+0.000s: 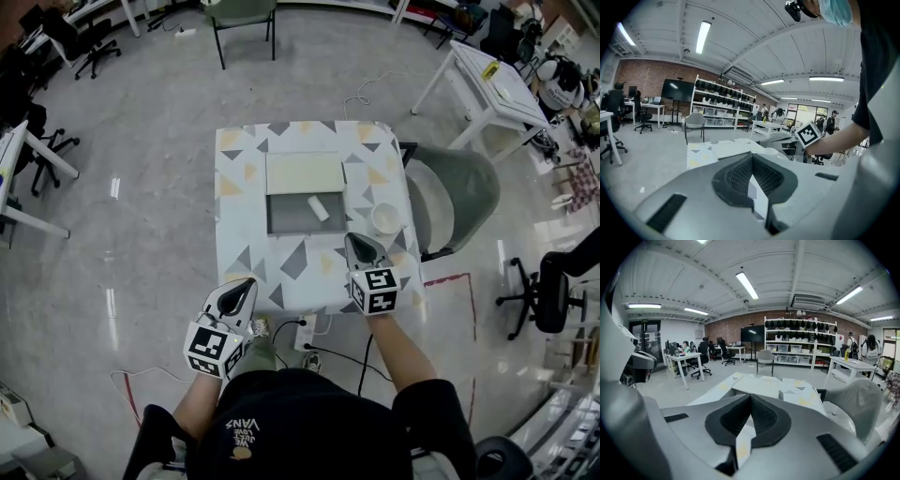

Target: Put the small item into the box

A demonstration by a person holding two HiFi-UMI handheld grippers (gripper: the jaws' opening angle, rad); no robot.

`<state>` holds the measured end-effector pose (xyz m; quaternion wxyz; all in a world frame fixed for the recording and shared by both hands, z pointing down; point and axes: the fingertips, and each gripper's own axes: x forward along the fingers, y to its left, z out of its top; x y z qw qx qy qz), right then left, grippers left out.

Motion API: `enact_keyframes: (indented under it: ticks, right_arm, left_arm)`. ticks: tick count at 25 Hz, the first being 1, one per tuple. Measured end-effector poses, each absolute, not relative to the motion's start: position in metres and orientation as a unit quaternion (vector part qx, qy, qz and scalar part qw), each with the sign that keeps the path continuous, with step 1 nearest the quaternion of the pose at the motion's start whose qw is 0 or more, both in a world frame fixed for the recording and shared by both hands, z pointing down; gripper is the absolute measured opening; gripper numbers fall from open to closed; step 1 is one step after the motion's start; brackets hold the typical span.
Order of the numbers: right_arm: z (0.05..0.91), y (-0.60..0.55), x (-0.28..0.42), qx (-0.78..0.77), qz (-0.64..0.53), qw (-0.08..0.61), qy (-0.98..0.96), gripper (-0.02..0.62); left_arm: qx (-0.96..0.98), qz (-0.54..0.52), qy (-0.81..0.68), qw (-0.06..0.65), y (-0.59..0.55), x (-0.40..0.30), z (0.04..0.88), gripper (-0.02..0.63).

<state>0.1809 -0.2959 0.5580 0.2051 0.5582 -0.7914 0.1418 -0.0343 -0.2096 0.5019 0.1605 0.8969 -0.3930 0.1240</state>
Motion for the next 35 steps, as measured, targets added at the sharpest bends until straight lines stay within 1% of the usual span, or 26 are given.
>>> enact_keyframes:
  ticks: [5,16,23,35]
  right_arm:
    - [0.527,-0.236,0.181,0.553,0.121,0.167,-0.807,0.0]
    - [0.497,-0.126,0.19,0.536,0.097,0.135,-0.828,0.0]
    - [0.483,-0.089,0.191,0.522,0.096,0.111,-0.84,0.0]
    - [0.476,-0.062,0.198,0.517,0.101,0.098,-0.844,0.0]
  left_arm:
    - [0.897,0.122,-0.398,0.149,-0.185,-0.021,0.492,0.006]
    - [0.891,0.119,-0.415,0.14,-0.124,0.01,0.488,0.005]
    - [0.889,0.112,-0.423,0.134,-0.097,0.024,0.484,0.005]
    - [0.883,0.105,-0.438,0.133,-0.066,0.029,0.482,0.006]
